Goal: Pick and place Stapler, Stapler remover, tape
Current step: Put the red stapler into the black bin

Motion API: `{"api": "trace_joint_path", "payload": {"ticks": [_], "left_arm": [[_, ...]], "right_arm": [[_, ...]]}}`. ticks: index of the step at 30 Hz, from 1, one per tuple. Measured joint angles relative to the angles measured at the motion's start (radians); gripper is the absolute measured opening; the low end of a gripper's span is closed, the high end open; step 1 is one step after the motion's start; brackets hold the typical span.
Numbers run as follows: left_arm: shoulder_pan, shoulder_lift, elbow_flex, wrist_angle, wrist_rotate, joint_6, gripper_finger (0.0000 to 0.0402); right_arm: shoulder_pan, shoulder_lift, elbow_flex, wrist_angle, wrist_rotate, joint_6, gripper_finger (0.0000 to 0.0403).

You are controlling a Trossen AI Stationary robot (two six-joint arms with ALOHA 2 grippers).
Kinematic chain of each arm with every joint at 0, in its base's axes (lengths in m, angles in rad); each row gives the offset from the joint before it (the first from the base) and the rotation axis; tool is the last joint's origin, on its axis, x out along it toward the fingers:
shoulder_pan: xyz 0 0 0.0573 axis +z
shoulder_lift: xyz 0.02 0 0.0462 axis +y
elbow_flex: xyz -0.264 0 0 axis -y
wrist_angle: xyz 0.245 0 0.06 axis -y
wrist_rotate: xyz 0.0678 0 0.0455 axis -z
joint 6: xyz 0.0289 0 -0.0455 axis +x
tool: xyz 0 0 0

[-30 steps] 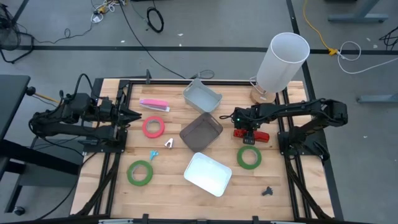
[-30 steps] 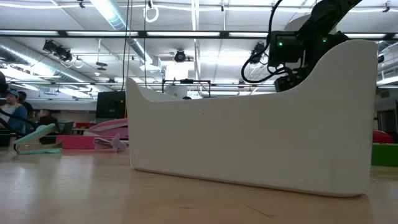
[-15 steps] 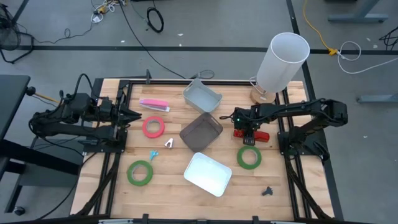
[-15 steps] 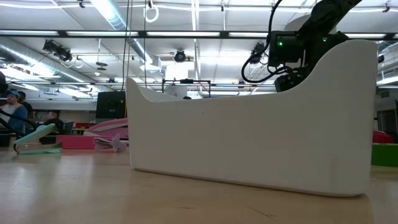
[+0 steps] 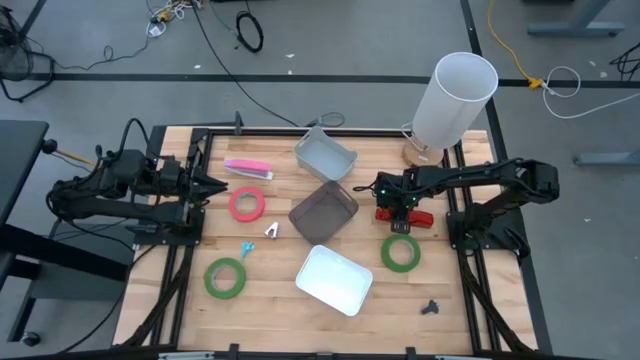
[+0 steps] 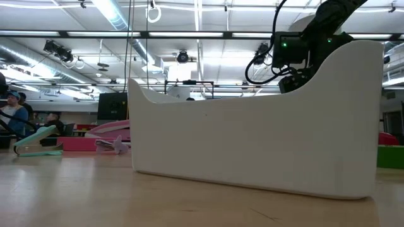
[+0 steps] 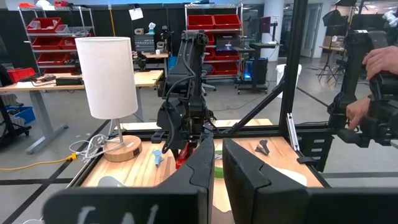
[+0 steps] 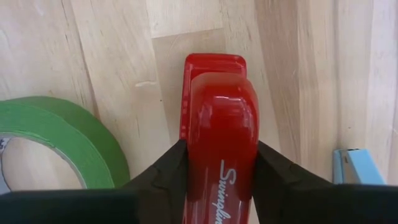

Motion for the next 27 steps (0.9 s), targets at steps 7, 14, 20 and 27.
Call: {"api": "trace_joint_path", "payload": {"ticks": [7, 14, 20, 27], "left_arm": [[0.0, 0.0, 0.0, 0.0, 0.0, 0.0, 0.0034], [0.0, 0.0, 0.0, 0.0, 0.0, 0.0, 0.0034], [0.0, 0.0, 0.0, 0.0, 0.0, 0.0, 0.0034], [0.0, 0.0, 0.0, 0.0, 0.0, 0.0, 0.0034]], "right_arm": [[0.0, -0.008, 0.0, -0.007, -0.001, 0.001, 0.013], [0.0, -0.062, 0.012, -0.045, -0.003, 0.021, 0.0129], [0.0, -0.08, 0.102, -0.131, -0.002, 0.022, 0.0129], [0.0, -0.08, 0.247, -0.214, -0.002, -0.001, 0.0128]]}}
